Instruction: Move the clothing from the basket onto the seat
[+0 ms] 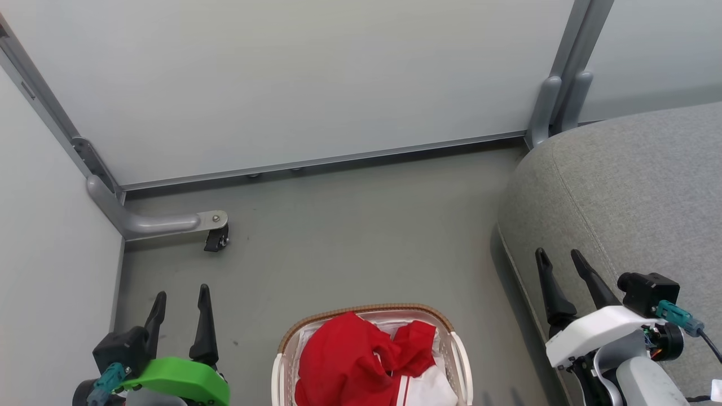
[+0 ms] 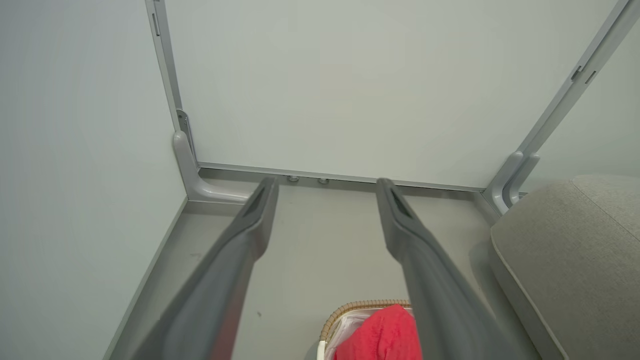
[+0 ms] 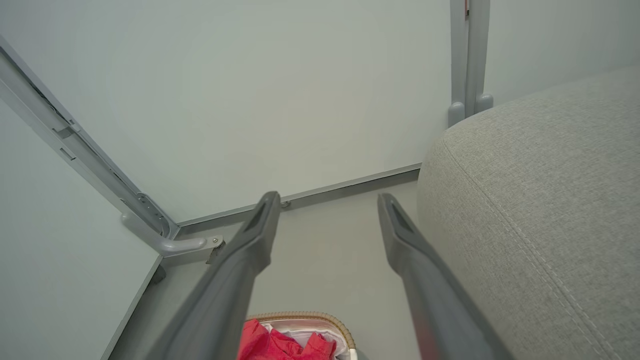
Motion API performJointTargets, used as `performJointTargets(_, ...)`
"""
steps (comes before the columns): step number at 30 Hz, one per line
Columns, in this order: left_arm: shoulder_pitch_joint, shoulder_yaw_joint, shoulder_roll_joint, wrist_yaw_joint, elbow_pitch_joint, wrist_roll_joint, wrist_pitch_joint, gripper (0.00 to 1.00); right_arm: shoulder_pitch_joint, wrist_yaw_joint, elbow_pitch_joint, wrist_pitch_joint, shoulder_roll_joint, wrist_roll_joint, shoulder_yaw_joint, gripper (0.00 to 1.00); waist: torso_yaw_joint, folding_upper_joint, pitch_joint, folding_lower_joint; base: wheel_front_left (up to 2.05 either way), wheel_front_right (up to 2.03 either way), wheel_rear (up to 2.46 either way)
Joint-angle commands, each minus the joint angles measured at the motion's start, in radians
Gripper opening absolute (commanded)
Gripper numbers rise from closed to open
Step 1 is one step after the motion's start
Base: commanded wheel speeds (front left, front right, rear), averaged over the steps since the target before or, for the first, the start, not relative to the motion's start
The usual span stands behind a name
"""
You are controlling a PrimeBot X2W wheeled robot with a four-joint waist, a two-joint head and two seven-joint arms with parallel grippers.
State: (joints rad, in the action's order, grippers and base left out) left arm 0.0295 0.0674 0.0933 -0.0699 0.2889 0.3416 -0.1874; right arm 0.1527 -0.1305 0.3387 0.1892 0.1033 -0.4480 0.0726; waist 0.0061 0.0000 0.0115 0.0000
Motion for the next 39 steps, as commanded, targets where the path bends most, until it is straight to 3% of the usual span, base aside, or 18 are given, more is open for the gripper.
performJointTargets(1,-0.009,-0.007,0.001,0.008,-0.016,-0.027,-0.011,1.0,0.006,0.0,-0.008,0.01,0.001,0.023,-0.003,1.0,0.0,0.0,-0.001,0.0,0.0,0.0,0.0)
performJointTargets(29,-0.056,-0.081,-0.037,-0.034,-0.025,-0.217,-0.068,1.0,-0.005,0.0,0.05,0.067,-0.025,0.299,-0.04,1.0,-0.002,0.0,-0.001,0.0,0.0,0.0,0.0)
performJointTargets(39,0.0,0.012,-0.04,-0.057,0.021,-0.246,-0.079,1.0,0.04,0.0,0.017,0.077,-0.025,0.341,-0.007,1.0,-0.037,0.0,0.099,0.0,0.0,0.0,0.0)
